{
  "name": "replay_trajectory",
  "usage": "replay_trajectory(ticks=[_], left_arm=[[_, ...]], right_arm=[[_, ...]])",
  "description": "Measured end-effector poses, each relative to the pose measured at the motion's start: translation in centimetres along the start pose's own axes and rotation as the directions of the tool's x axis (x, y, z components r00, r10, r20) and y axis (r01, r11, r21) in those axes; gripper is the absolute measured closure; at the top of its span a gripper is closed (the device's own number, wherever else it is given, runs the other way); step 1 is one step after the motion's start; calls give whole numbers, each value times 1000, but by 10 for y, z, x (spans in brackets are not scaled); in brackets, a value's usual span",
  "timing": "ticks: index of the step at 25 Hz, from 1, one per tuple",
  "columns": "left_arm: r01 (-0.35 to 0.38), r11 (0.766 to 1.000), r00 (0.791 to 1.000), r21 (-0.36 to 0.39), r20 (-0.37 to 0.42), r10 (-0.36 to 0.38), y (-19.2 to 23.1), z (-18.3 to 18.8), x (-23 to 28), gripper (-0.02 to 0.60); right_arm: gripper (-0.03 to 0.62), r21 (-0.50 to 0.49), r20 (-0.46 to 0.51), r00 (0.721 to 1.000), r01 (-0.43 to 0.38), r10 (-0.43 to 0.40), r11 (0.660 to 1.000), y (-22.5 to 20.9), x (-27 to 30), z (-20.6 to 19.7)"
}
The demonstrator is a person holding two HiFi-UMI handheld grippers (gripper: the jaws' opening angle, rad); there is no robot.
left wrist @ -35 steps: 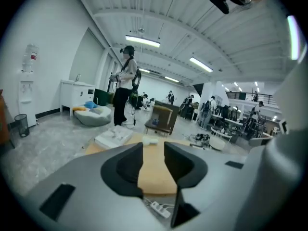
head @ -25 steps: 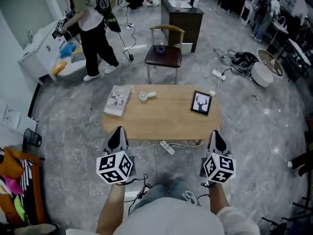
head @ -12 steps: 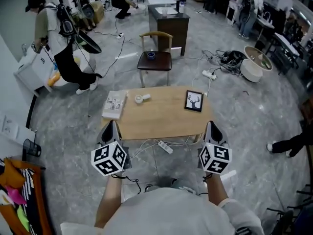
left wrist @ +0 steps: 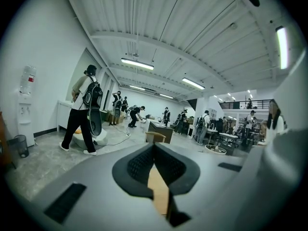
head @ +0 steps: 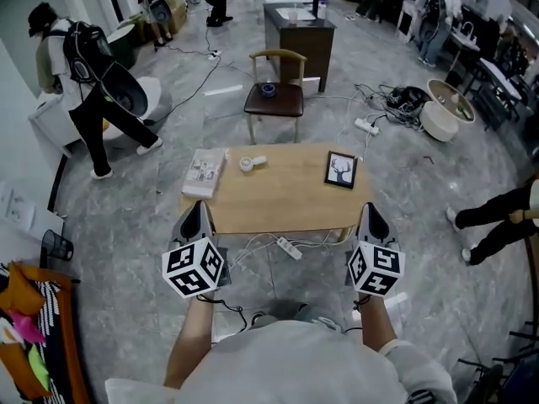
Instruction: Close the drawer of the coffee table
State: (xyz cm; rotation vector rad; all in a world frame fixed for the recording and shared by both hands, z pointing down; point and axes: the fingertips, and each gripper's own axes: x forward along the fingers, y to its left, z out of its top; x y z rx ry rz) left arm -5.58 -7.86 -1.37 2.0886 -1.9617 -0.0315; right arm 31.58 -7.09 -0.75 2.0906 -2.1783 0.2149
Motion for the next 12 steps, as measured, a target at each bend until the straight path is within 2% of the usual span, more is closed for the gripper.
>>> replay_trajectory(ticks=[7,12], left_arm=[[-20,998,1000,-56,-4,20,3,-5,-1,584],[-33,998,999,-58,-9,33,5,-10,-1,584]], right_arm=[[595,14,-6,1000,0,0,1000,-4,3,-2],[595,27,-13,1000,-3,3,1000,-6,5,-8]])
